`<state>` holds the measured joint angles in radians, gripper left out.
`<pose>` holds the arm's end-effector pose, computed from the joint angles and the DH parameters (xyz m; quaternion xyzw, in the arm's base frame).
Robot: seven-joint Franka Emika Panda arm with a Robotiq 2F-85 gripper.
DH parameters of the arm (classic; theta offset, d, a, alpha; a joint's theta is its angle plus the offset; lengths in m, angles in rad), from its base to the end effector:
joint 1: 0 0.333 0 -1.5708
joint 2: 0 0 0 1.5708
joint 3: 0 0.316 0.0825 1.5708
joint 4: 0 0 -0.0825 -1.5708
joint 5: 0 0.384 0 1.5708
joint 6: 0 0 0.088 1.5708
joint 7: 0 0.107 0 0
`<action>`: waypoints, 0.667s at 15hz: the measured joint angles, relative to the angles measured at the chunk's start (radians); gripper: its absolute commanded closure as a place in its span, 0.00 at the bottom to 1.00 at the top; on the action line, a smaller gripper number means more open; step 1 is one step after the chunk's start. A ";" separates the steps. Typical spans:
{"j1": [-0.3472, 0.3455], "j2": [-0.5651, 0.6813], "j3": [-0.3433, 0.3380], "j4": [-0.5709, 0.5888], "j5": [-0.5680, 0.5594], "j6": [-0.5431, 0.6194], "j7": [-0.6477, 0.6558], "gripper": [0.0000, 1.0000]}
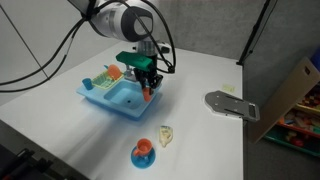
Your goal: Remove the orange cup from the sink and put it on the table
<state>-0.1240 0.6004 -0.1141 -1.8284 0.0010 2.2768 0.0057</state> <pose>0.6144 -0.1455 0.1937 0.9902 -0.1141 -0.0773 0.0237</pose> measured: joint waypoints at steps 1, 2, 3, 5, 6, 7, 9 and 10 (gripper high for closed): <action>-0.010 0.000 -0.002 0.004 0.009 -0.008 0.001 0.82; -0.021 0.001 -0.004 0.008 0.019 -0.016 0.001 0.82; -0.033 0.004 -0.004 0.015 0.032 -0.024 0.002 0.83; -0.054 0.016 -0.005 0.033 0.066 -0.037 0.007 0.83; -0.064 0.026 -0.005 0.045 0.087 -0.039 0.015 0.83; -0.074 0.037 -0.005 0.056 0.107 -0.039 0.026 0.83; -0.089 0.059 -0.005 0.076 0.142 -0.039 0.034 0.83; -0.095 0.065 -0.003 0.081 0.155 -0.039 0.031 0.58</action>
<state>-0.2191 0.6650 -0.1168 -1.7478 0.1564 2.2379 0.0367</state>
